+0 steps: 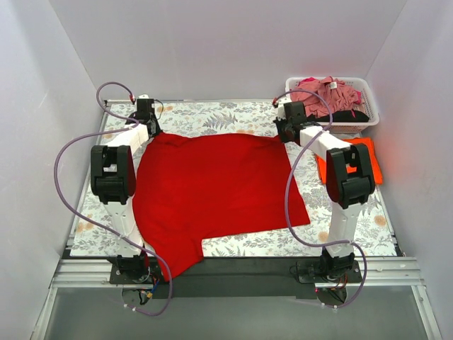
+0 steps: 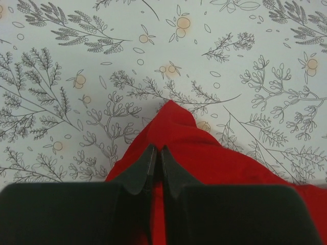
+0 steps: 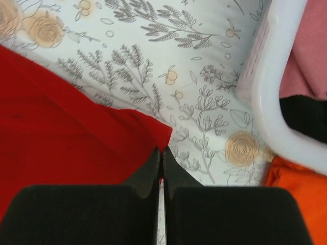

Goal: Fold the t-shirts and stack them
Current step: Flatten the tshirt out, then fold the tshirt

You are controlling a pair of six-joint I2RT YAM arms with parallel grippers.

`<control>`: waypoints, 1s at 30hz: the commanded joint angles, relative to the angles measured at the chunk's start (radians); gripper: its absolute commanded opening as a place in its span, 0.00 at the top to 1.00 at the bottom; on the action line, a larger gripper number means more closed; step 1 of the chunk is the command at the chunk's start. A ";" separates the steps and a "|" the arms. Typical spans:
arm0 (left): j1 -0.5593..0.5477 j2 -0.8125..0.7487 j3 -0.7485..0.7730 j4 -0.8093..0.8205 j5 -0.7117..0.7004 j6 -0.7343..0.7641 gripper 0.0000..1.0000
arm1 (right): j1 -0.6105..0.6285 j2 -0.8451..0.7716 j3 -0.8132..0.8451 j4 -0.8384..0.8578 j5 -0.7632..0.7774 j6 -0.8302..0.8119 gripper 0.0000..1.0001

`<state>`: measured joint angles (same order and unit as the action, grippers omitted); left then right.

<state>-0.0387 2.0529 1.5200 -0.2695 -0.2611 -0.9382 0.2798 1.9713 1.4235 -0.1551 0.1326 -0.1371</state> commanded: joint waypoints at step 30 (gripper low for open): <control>0.007 -0.350 0.039 -0.152 -0.046 -0.166 1.00 | -0.096 -0.034 0.103 0.173 -0.154 0.042 0.99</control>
<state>-0.0383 1.8530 1.5879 -0.3878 -0.2916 -1.0569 0.1905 2.0392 1.5547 -0.0669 -0.0048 -0.1143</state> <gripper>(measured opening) 0.029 0.022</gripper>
